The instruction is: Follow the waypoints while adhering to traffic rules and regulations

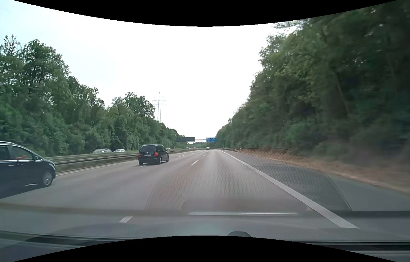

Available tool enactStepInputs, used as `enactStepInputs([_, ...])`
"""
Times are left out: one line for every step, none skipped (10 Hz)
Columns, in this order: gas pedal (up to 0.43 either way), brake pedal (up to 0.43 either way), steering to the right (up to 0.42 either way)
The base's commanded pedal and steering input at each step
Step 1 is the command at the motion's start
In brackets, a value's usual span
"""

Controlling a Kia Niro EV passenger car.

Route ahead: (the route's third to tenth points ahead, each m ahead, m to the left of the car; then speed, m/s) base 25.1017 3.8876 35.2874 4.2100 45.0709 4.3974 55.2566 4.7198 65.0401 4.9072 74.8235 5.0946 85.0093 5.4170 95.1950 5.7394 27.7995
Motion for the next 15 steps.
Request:
enactStepInputs([0.311,0.000,-0.012])
enactStepInputs([0.311,0.000,-0.010])
enactStepInputs([0.311,0.000,-0.009])
enactStepInputs([0.311,0.000,-0.007])
enactStepInputs([0.311,0.000,-0.005])
enactStepInputs([0.311,0.000,-0.004])
enactStepInputs([0.311,0.000,-0.004])
enactStepInputs([0.311,0.000,-0.005])
enactStepInputs([0.311,0.000,-0.004])
enactStepInputs([0.311,0.000,-0.004])
enactStepInputs([0.311,0.000,-0.005])
enactStepInputs([0.311,0.000,-0.004])
enactStepInputs([0.311,0.000,-0.004])
enactStepInputs([0.311,0.000,-0.004])
enactStepInputs([0.311,0.000,-0.004])
